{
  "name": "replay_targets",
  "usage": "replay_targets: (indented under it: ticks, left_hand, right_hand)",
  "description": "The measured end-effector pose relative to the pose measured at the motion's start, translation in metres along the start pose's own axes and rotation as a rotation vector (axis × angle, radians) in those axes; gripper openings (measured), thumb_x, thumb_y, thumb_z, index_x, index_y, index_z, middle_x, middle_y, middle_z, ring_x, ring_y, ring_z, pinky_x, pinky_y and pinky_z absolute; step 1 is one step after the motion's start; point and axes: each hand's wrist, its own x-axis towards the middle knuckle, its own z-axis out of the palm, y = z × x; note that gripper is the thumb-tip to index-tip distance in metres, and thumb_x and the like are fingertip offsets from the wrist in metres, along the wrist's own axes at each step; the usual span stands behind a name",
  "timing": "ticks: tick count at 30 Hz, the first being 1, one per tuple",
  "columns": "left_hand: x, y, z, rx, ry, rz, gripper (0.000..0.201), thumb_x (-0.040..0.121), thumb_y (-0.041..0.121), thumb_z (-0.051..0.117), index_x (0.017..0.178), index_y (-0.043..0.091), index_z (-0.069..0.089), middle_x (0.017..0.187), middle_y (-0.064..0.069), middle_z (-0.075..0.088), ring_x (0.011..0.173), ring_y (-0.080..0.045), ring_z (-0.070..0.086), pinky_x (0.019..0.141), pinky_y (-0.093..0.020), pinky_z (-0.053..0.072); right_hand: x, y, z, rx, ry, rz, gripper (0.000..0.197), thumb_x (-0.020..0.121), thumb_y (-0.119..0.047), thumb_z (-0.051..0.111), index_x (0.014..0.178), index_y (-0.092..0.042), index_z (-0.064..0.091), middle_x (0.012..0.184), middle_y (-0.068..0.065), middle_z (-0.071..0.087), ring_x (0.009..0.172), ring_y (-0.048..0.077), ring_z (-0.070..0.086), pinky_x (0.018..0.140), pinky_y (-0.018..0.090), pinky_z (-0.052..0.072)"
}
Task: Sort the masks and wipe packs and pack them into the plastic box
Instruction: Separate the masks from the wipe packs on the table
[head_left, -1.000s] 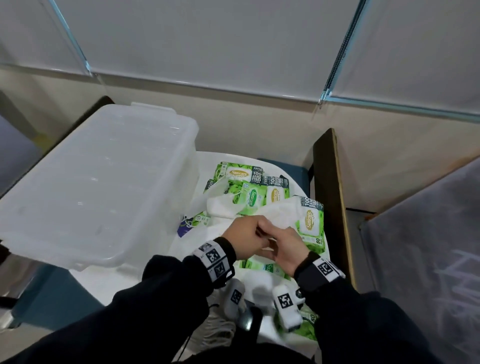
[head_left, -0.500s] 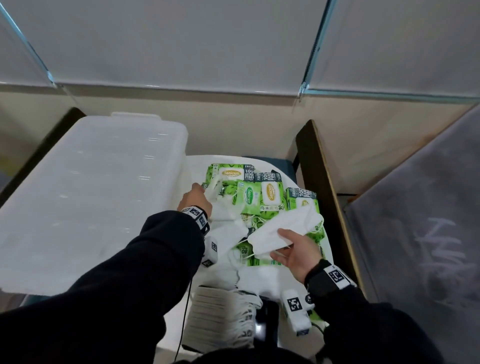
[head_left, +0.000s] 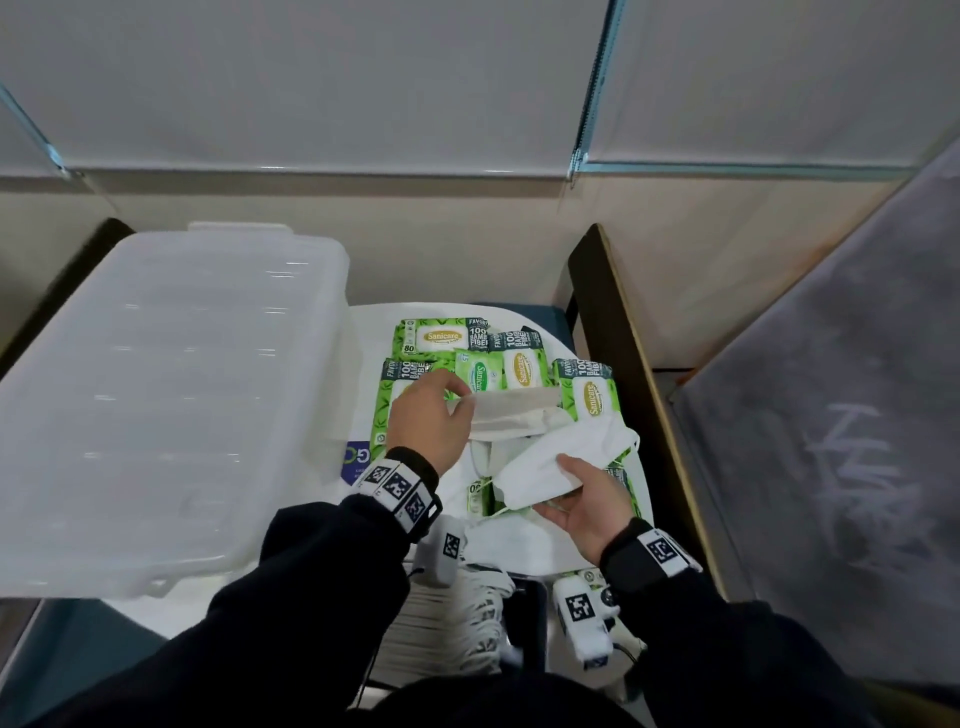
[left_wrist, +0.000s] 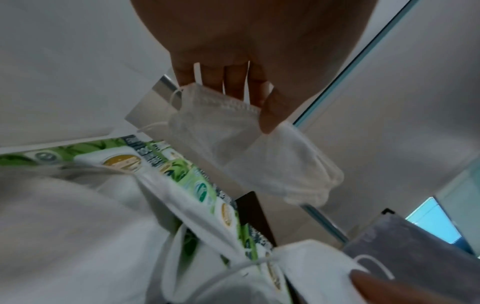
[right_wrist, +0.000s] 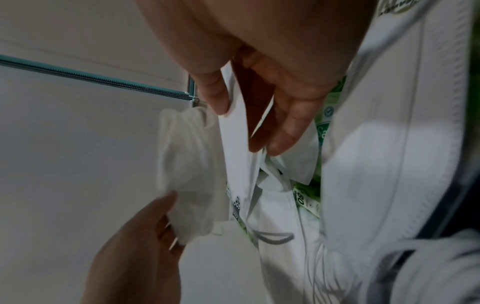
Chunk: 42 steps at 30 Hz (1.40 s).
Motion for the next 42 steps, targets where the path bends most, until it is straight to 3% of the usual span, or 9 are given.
replay_targets:
  ticks: [6, 12, 15, 18, 22, 27, 32, 35, 42]
  left_hand:
    - [-0.021, 0.053, -0.015, -0.223, 0.030, 0.102, 0.014, 0.092, 0.022, 0.064, 0.088, 0.026, 0.052, 0.080, 0.015, 0.065, 0.069, 0.004, 0.059, 0.063, -0.015, 0.043]
    - [-0.050, 0.059, 0.029, 0.118, -0.520, 0.235, 0.029, 0.084, 0.055, 0.069, 0.094, 0.028, 0.074, 0.151, 0.000, 0.051, 0.140, -0.011, 0.045, 0.111, -0.036, 0.041]
    - [-0.047, 0.055, 0.030, -0.029, -0.336, 0.211, 0.015, 0.085, 0.039, 0.078, 0.090, 0.026, 0.078, 0.129, 0.004, 0.067, 0.119, -0.006, 0.059, 0.103, -0.031, 0.047]
    - [-0.041, 0.056, 0.027, -0.170, -0.250, 0.076, 0.035, 0.075, 0.023, 0.086, 0.104, 0.029, 0.067, 0.098, 0.010, 0.070, 0.084, -0.005, 0.066, 0.080, -0.023, 0.055]
    - [-0.035, 0.059, 0.030, -0.327, -0.361, -0.062, 0.039, 0.077, 0.014, 0.085, 0.111, 0.029, 0.073, 0.085, 0.007, 0.066, 0.064, -0.005, 0.057, 0.068, -0.020, 0.049]
    - [-0.039, 0.056, 0.040, -0.194, -0.293, -0.048, 0.015, 0.087, 0.019, 0.078, 0.095, 0.030, 0.073, 0.075, 0.008, 0.068, 0.067, -0.004, 0.061, 0.072, -0.022, 0.050]
    - [-0.043, 0.049, 0.041, -0.387, -0.042, -0.255, 0.006, 0.090, 0.016, 0.068, 0.086, 0.020, 0.067, 0.073, 0.001, 0.070, 0.073, -0.025, 0.070, 0.076, -0.042, 0.062]
    - [-0.040, 0.054, 0.031, -0.640, 0.068, -0.346, 0.014, 0.093, 0.002, 0.059, 0.089, 0.013, 0.066, 0.076, 0.003, 0.070, 0.070, -0.015, 0.064, 0.063, -0.032, 0.054]
    - [-0.048, 0.070, 0.042, -0.668, -0.283, -0.240, 0.011, 0.095, 0.016, 0.069, 0.085, 0.012, 0.068, 0.079, -0.003, 0.065, 0.070, -0.016, 0.059, 0.068, -0.028, 0.047]
  right_hand:
    - [-0.002, -0.004, 0.000, 0.044, -0.045, -0.031, 0.029, 0.097, -0.001, 0.063, 0.126, -0.007, 0.064, 0.120, 0.018, 0.073, 0.110, 0.042, 0.069, 0.088, 0.062, 0.059]
    - [-0.009, -0.019, 0.006, 0.180, -0.114, -0.017, 0.042, 0.089, -0.021, 0.068, 0.128, -0.004, 0.069, 0.116, 0.012, 0.069, 0.084, 0.025, 0.063, 0.063, 0.032, 0.049]
    - [-0.010, -0.026, -0.002, 0.173, -0.205, -0.007, 0.048, 0.095, -0.026, 0.060, 0.138, -0.005, 0.063, 0.134, 0.016, 0.067, 0.120, 0.035, 0.064, 0.086, 0.041, 0.057]
    - [-0.008, -0.030, -0.013, 0.134, -0.253, -0.004, 0.040, 0.104, -0.019, 0.046, 0.134, 0.002, 0.063, 0.130, 0.024, 0.068, 0.118, 0.038, 0.064, 0.089, 0.047, 0.056]
    - [-0.006, -0.031, -0.021, 0.060, -0.235, -0.041, 0.074, 0.073, -0.025, 0.085, 0.136, 0.006, 0.059, 0.130, 0.030, 0.061, 0.115, 0.041, 0.055, 0.096, 0.054, 0.048]
    - [0.001, -0.038, -0.038, 0.010, -0.268, -0.024, 0.016, 0.098, -0.003, 0.061, 0.111, -0.003, 0.069, 0.086, 0.010, 0.073, 0.065, 0.020, 0.066, 0.063, 0.042, 0.063]
    - [0.000, -0.045, -0.046, -0.069, -0.232, -0.020, 0.022, 0.097, -0.005, 0.067, 0.118, -0.004, 0.067, 0.114, 0.018, 0.076, 0.098, 0.034, 0.074, 0.075, 0.051, 0.064]
    - [0.002, -0.050, -0.052, -0.089, -0.198, -0.005, 0.022, 0.096, -0.006, 0.069, 0.118, -0.005, 0.066, 0.111, 0.017, 0.077, 0.100, 0.035, 0.075, 0.081, 0.053, 0.063]
    - [-0.001, -0.051, -0.052, -0.099, -0.230, -0.006, 0.031, 0.096, -0.001, 0.064, 0.127, 0.001, 0.062, 0.113, 0.019, 0.076, 0.095, 0.036, 0.076, 0.073, 0.048, 0.064]
